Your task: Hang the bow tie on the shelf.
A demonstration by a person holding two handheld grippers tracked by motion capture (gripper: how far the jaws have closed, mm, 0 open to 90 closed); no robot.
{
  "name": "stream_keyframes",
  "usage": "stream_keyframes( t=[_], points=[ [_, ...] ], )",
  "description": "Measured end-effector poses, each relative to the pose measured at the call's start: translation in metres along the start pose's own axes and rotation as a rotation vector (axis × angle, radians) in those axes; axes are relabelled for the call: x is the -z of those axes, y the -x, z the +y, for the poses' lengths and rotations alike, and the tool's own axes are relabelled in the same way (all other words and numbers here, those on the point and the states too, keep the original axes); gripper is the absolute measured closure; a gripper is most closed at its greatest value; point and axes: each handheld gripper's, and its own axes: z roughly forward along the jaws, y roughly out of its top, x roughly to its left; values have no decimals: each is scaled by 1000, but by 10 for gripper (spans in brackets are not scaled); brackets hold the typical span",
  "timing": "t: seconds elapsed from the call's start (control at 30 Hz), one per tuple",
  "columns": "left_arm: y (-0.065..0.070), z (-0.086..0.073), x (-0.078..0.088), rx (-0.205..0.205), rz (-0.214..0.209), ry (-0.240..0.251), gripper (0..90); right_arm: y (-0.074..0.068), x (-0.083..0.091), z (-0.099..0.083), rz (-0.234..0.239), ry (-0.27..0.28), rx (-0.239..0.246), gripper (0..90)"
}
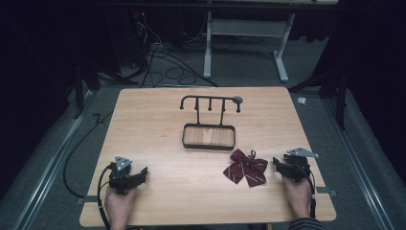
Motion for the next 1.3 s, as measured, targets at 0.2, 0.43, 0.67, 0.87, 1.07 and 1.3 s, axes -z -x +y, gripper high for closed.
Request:
stream_keyframes(
  t=[0.2, 0.43, 0.67, 0.87, 1.07, 1.3],
  points=[
    [0, 0, 0, 0, 0, 0, 286, 0, 0, 0, 2, 1, 2, 507],
    [0, 0, 0, 0, 0, 0, 284, 0, 0, 0, 2, 0, 6, 510],
    [0, 0, 0, 1, 0, 0, 283, 0, 0, 0, 5, 1, 3, 508],
    [0, 0, 0, 1, -1, -1, 283, 0, 0, 0, 10, 1, 5, 504],
    [0, 0, 0, 1, -2, -1, 282, 2, 1, 0, 16, -1, -2, 502],
    [0, 0, 0, -2, 0, -1, 281, 2, 7, 0, 27, 23, -12, 502]
  ],
)
